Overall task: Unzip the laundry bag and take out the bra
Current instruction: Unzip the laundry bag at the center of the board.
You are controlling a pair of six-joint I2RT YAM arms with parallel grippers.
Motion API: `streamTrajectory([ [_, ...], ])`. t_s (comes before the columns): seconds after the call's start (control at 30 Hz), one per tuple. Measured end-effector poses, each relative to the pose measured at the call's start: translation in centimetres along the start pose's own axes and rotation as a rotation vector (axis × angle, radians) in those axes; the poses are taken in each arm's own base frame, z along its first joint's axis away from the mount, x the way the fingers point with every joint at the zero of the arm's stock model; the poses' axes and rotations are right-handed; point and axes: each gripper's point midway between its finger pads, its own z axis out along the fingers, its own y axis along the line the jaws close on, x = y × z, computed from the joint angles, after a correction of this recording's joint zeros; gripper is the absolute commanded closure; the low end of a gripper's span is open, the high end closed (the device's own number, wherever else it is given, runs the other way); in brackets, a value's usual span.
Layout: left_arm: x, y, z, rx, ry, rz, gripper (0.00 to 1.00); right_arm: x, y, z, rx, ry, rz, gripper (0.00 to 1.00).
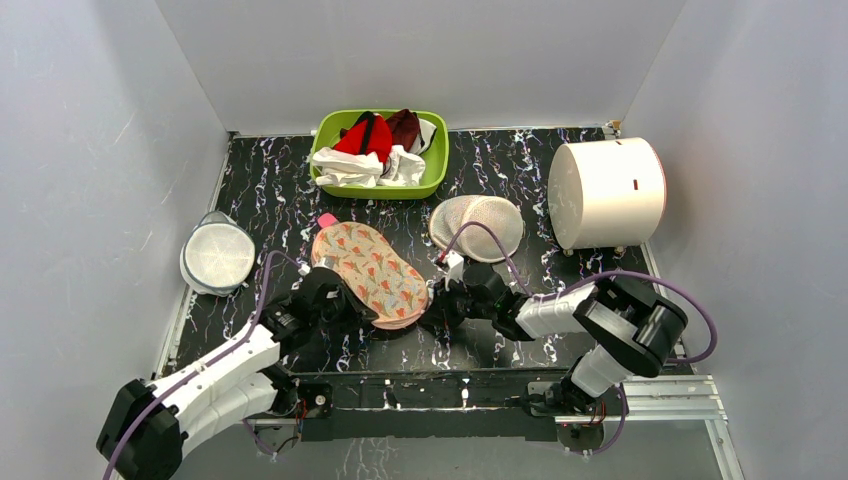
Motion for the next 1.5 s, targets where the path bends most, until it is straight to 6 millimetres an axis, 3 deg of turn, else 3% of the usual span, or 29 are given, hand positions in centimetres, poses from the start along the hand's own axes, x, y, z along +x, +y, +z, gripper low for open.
streamTrajectory([
  [0.43,0.1,1.0,-1.2,-0.020,-0.003,0.026,1.00,-1.8,-2.5,-1.5,0.111,-0.038,-0.078,1.00],
  [0.53,0.2,1.6,-1.1,-0.042,0.005,0.037,0.83,-1.6,-2.4,-1.5,0.102,-0.015,-0.099,1.00],
  [0.63,0.4,2.5,-1.3,-0.083,0.013,0.061,0.59,-1.5,-2.0,-1.5,0.076,-0.001,-0.103,1.00],
  [0.8,-0.1,3.2,-2.4,-0.145,0.004,0.118,0.32,-1.4,-2.1,-1.5,0.071,0.003,-0.082,1.00],
  [1.03,-0.4,0.5,-3.4,-0.038,0.019,0.216,0.22,-1.1,-1.8,-0.8,0.034,0.004,-0.044,1.00],
  [1.37,1.9,-6.8,-2.9,0.049,0.093,0.598,0.29,-0.8,-1.4,-0.3,0.001,0.007,-0.012,1.00],
  [1.5,2.6,-8.2,-1.4,-0.001,0.067,0.772,0.27,-1.2,-1.2,-0.3,-0.005,-0.005,-0.010,1.00],
])
